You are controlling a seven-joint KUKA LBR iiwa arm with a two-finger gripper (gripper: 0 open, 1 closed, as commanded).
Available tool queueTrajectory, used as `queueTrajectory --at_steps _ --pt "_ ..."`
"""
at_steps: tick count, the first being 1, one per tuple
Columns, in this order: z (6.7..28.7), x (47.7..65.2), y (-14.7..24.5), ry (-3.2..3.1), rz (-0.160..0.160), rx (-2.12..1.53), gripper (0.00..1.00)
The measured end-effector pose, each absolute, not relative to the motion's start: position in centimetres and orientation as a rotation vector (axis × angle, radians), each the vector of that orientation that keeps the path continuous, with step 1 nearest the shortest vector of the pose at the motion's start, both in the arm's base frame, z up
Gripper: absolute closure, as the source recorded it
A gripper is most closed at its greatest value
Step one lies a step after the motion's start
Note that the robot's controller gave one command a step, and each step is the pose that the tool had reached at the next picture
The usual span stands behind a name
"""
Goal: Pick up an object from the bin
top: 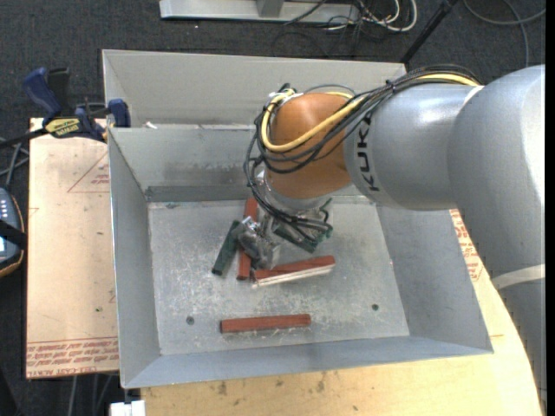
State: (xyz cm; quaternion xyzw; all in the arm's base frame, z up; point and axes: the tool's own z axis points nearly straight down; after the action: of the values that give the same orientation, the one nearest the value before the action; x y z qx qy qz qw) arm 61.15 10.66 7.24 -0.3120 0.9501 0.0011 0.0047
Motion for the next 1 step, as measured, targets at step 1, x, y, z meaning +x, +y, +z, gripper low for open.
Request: queueTrajectory --at_steps 1 --pt "7.27 61.13 10.69 2.977 0.004 -0.976 1.0"
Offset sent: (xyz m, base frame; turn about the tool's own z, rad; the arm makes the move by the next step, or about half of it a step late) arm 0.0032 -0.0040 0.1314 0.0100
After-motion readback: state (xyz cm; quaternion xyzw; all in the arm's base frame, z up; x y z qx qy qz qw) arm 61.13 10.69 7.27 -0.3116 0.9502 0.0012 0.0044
